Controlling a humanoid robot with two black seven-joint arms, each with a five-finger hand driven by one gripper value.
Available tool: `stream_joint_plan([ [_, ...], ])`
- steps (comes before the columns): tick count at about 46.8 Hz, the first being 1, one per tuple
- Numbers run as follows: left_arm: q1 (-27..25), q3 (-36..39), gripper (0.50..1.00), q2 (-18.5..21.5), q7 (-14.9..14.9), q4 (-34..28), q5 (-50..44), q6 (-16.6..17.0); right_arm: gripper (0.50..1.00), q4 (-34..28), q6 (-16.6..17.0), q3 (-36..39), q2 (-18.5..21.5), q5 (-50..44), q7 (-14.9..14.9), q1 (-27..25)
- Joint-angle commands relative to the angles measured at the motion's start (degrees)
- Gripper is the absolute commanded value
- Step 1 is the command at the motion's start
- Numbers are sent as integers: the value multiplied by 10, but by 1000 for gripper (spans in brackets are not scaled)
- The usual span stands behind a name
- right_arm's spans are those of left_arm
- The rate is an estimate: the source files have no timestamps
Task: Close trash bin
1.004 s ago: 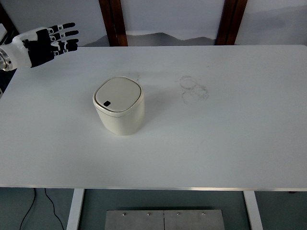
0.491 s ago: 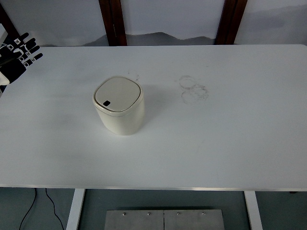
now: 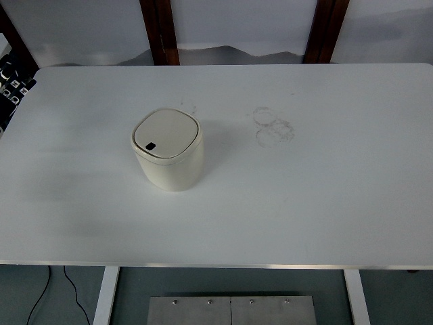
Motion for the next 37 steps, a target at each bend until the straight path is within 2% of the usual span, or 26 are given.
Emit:
stream_joint_plan([
  [1,13,-2,1000,-1,-1,0,-19,0,995,0,0,0,0,0,0,1],
  [13,20,-6,1000,-11,-1,33,-35,0,995,0,0,0,0,0,0,1],
  [37,30,-5,1000,-30,-1,35,-40,0,995,0,0,0,0,0,0,1],
])
